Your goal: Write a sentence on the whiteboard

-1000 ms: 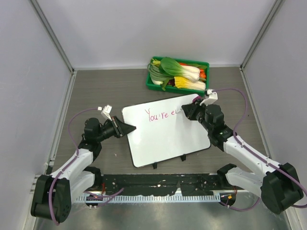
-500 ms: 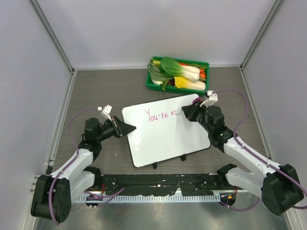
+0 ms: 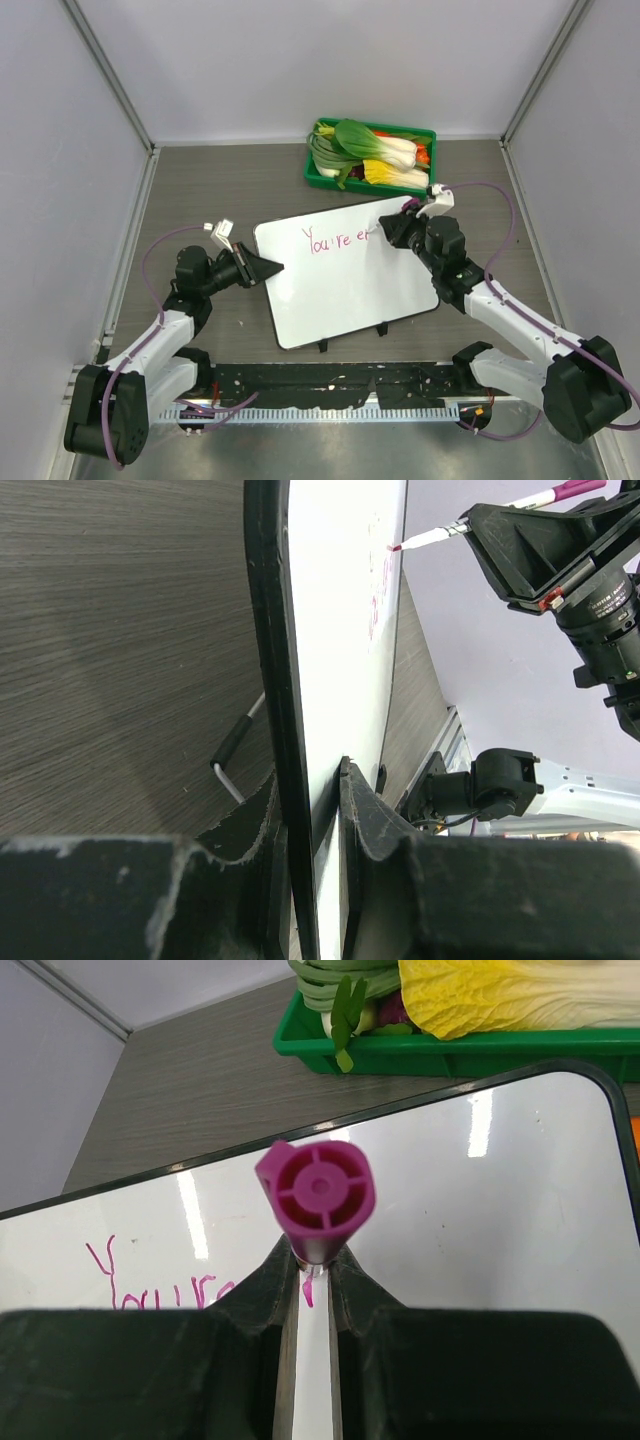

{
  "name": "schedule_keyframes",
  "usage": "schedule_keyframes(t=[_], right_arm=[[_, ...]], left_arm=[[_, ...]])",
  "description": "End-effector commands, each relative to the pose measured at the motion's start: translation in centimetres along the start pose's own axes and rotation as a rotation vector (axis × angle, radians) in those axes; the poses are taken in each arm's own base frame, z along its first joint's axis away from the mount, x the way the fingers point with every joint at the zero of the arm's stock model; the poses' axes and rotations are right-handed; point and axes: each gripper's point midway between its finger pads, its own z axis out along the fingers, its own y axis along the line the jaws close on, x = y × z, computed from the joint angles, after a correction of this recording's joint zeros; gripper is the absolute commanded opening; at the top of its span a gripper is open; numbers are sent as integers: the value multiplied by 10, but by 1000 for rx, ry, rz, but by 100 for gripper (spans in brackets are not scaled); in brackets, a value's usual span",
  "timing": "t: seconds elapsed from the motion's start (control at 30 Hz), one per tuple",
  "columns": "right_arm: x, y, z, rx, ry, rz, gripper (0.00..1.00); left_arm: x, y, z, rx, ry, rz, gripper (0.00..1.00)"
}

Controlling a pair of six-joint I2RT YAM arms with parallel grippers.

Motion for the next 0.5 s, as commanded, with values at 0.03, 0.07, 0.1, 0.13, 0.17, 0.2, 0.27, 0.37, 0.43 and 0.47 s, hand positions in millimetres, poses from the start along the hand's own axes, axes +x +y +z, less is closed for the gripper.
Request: schedule_keyframes(t=[0.03, 0.07, 0.1, 0.13, 0.17, 0.2, 0.27, 0.37, 0.43, 0.47], right_arm=[[-22, -2, 6, 45, -60, -13, 1], [-22, -3, 7, 47, -59, -12, 1], [-22, -2, 7, 44, -59, -13, 1], [-22, -2, 7, 44, -58, -9, 1], [-21, -3, 7, 48, -58, -12, 1], [-21, -5, 7, 55, -57, -9, 1], [-20, -6, 6, 57, -57, -4, 1], [-18, -8, 6, 63, -51, -6, 1], [-16, -10, 5, 66, -46, -7, 1], [-14, -10, 5, 66, -43, -6, 1]], left_arm=[[3, 44, -2, -175, -13, 128, 0], [3, 44, -2, -177, -12, 127, 0], [3, 44, -2, -177, -12, 127, 0], [4, 44, -2, -177, -10, 127, 0], [3, 44, -2, -176, -11, 128, 0], [4, 44, -2, -176, -11, 129, 0], [3, 44, -2, -176, -13, 130, 0], [3, 44, -2, -177, -12, 129, 0], [3, 44, -2, -177, -12, 129, 0], [3, 44, -2, -176, -11, 129, 0]])
